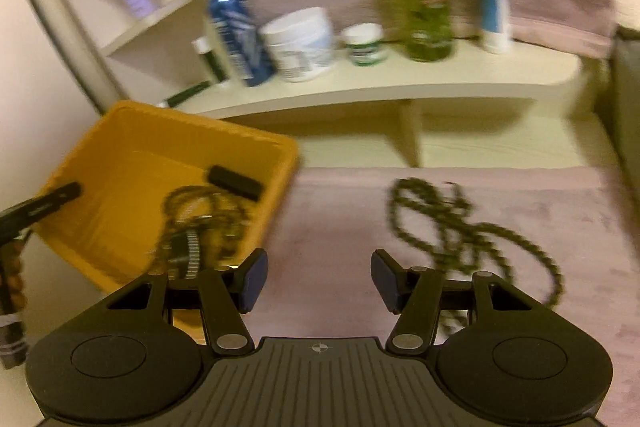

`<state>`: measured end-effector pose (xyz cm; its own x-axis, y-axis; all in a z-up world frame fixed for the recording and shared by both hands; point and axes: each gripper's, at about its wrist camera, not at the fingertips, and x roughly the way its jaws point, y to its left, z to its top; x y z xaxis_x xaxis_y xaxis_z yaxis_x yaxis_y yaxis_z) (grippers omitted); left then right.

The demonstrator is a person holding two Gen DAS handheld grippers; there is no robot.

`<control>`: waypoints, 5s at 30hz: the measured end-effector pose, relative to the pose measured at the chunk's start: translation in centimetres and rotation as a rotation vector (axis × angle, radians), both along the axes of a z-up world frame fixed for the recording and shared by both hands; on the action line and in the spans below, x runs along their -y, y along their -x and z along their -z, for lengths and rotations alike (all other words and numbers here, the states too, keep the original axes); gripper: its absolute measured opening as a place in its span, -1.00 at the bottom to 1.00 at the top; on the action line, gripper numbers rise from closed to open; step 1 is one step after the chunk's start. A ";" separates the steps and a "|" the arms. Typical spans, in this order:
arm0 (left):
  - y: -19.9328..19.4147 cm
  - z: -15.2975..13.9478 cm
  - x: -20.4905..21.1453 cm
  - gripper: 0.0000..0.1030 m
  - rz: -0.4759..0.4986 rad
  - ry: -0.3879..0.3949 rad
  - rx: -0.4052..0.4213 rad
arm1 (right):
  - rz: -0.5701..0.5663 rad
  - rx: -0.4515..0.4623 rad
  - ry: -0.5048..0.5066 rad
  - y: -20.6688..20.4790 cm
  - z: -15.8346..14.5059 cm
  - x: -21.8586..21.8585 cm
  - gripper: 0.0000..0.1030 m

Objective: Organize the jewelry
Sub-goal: 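Move the right tool to the dark bead necklace and pinch it, then lift the dark bead necklace high and lower it into the tray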

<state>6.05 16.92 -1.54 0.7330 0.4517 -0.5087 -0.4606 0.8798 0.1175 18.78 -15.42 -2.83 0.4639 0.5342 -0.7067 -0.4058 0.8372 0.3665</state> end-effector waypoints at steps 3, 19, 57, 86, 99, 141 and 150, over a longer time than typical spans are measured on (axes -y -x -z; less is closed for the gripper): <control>0.0 0.0 0.0 -0.72 0.001 -0.002 -0.001 | 0.072 -0.009 0.024 -0.8 1.4 2.3 0.12; -0.1 0.0 -0.1 -0.72 0.003 -0.008 -0.006 | 0.282 -0.019 0.033 -3.6 5.7 10.1 0.42; -0.3 0.0 0.0 -0.72 0.004 -0.008 -0.009 | 0.007 0.179 0.258 -2.7 6.2 1.5 -0.86; -0.2 -0.1 -0.1 -0.72 0.003 0.003 -0.003 | 0.027 0.369 -0.010 -0.8 -8.9 4.4 -0.86; 0.0 -0.2 -0.2 -0.73 0.002 0.010 0.001 | -0.020 0.484 -0.091 -0.5 -16.3 2.4 -0.86; 0.6 -0.5 -0.2 -0.73 0.006 0.018 0.009 | -0.353 0.149 -0.139 -3.0 -6.6 -15.8 -0.86; 0.7 -0.4 -0.2 -0.73 0.005 0.021 0.009 | -0.360 0.078 -0.050 -2.8 -2.4 -17.1 -0.67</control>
